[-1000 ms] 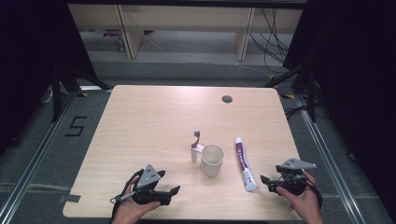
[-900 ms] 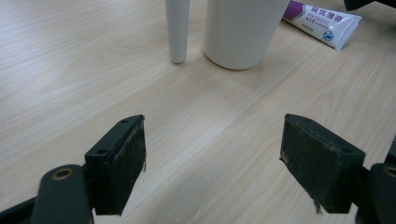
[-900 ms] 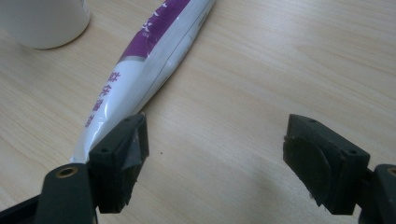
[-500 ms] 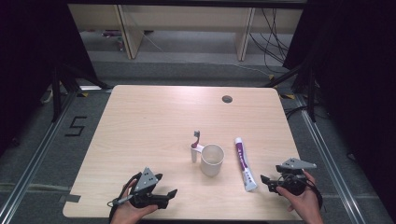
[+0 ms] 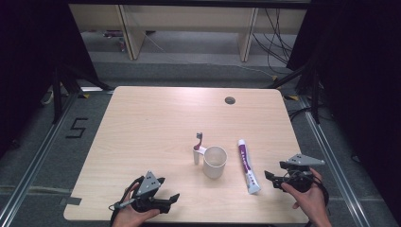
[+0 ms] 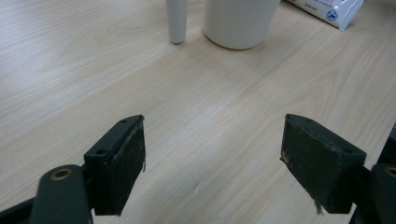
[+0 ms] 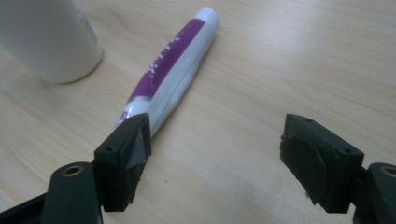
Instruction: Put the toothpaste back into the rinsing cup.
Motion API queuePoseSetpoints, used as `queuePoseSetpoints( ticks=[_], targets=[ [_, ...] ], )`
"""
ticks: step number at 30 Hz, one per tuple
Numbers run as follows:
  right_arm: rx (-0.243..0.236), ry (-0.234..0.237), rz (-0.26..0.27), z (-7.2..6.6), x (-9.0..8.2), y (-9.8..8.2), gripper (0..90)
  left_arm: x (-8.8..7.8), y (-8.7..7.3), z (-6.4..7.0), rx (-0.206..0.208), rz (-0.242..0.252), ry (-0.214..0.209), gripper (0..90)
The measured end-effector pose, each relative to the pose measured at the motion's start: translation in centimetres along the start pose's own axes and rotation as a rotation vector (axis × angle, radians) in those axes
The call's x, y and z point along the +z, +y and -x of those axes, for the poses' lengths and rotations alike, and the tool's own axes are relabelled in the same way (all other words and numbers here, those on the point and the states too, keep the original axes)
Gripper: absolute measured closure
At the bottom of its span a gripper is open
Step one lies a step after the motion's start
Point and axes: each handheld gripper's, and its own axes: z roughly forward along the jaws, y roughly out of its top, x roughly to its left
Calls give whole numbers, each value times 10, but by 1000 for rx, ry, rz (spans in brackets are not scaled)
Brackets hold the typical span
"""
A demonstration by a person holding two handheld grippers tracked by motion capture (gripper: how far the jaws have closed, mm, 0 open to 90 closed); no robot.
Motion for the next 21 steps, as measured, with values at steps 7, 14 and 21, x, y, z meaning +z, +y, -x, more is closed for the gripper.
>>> queuePoseSetpoints(
  ticks=[7, 14, 21],
  targets=[
    [-77, 0, -22, -2, 7, 14, 272, -1, 0, -1, 35, -33, 17, 216],
    [-54, 21, -70, -8, 15, 27, 286, 0, -1, -1, 5, -10, 5, 216],
    [-62, 43, -125, -17, 24, 36, 334, 0, -1, 0, 30, -33, -2, 216]
  ],
)
